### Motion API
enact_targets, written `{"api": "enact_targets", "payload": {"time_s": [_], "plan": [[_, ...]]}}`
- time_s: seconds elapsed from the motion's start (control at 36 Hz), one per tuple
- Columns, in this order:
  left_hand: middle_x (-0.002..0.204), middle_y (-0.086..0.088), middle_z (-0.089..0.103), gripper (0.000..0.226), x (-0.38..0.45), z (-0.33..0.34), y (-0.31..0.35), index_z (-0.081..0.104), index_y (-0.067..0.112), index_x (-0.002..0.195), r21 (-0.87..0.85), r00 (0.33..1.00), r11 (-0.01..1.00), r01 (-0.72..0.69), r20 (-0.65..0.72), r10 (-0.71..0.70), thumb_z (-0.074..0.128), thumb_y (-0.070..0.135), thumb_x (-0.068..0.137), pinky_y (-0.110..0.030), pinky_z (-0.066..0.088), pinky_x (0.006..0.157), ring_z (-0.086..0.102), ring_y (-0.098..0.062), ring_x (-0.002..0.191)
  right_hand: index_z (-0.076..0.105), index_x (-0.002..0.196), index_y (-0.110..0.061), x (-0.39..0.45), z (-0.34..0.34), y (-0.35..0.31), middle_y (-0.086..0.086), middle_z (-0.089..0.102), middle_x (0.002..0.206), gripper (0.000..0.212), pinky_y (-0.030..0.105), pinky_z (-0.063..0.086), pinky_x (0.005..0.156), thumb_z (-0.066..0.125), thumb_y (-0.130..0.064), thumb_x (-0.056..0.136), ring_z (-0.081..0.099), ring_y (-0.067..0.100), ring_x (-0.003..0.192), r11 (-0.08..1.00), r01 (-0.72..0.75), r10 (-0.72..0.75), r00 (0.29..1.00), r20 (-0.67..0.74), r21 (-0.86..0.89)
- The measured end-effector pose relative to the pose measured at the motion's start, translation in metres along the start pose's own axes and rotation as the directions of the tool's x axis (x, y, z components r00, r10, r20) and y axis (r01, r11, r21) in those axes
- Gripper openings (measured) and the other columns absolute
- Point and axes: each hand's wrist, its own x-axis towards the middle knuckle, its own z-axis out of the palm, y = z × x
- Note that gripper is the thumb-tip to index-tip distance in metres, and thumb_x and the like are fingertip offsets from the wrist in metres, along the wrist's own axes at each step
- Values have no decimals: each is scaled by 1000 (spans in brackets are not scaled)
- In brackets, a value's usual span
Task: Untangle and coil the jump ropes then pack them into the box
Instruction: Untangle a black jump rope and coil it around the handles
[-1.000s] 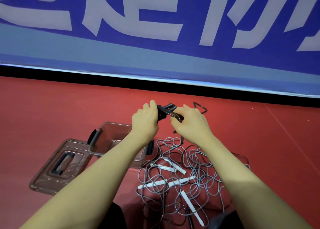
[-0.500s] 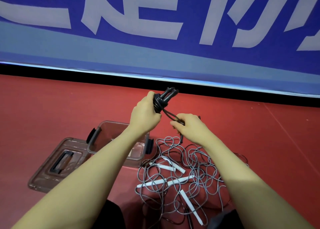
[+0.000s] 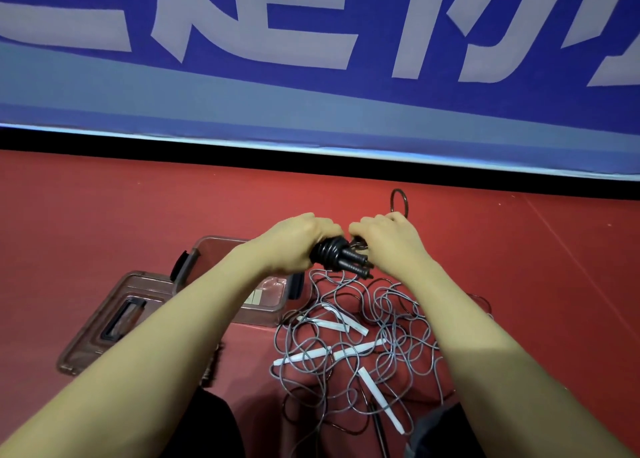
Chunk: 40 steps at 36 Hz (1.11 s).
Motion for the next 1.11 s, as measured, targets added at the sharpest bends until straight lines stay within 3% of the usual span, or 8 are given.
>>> {"api": "enact_targets", "payload": {"time_s": [0.08,0.17,0.33,0.47,0.69,0.92,1.03,1.11], "plan": [[95,7,58,29,0,4,3,58,22,103,117,991,991,64,113,-78,54,7,79,-42,47,81,54,-23,89,48,86,-28,0,1,-2,-6,61,92,8,31,33,92,49,-25,94,57,21,94,1000,6,-5,1000,26,-19],[105,4,59,32,2,7,11,57,21,110,250,974,962,106,167,-151,53,7,82,-34,46,70,55,-25,96,54,84,-27,0,-2,-7,-3,65,92,11,31,32,82,50,-19,91,60,23,94,999,2,-1,1000,18,-34],[114,0,57,33,4,15,18,52,21,120,395,951,903,169,175,-254,52,12,88,-30,37,65,57,-27,103,66,92,-16,1,-8,-11,4,65,88,13,28,35,64,56,-23,86,61,30,87,999,-43,43,997,59,6],[113,-3,56,32,2,19,15,49,18,121,452,934,853,261,106,-341,50,11,90,-33,38,67,57,-29,104,63,97,-13,0,-11,-13,5,63,89,20,31,39,64,57,-30,87,58,28,88,985,-40,27,997,79,168],[108,-6,52,44,0,22,12,34,18,131,390,882,806,445,-35,-470,53,14,91,-35,38,63,59,-32,98,57,116,-21,1,-12,-20,9,67,105,34,38,45,74,37,-44,99,59,32,101,953,-36,44,999,-19,301],[104,-8,54,66,3,26,9,21,27,142,284,827,783,553,-81,-556,57,14,88,-34,40,61,62,-34,88,48,104,-21,0,-17,-26,4,58,94,22,43,48,74,33,-37,101,58,31,82,897,1,96,976,-196,443],[102,-8,56,70,2,26,6,16,33,144,234,804,770,594,-120,-583,54,14,88,-35,40,61,61,-36,87,47,93,-25,2,-20,-28,0,52,88,17,45,49,77,36,-36,100,60,29,76,807,1,99,986,-137,591],[101,-9,56,60,0,26,3,24,29,138,234,777,742,628,-142,-613,54,15,88,-35,40,61,62,-36,88,49,77,-14,2,-21,-32,4,49,82,28,33,44,75,43,-32,98,55,27,82,739,-30,80,996,-44,673]]}}
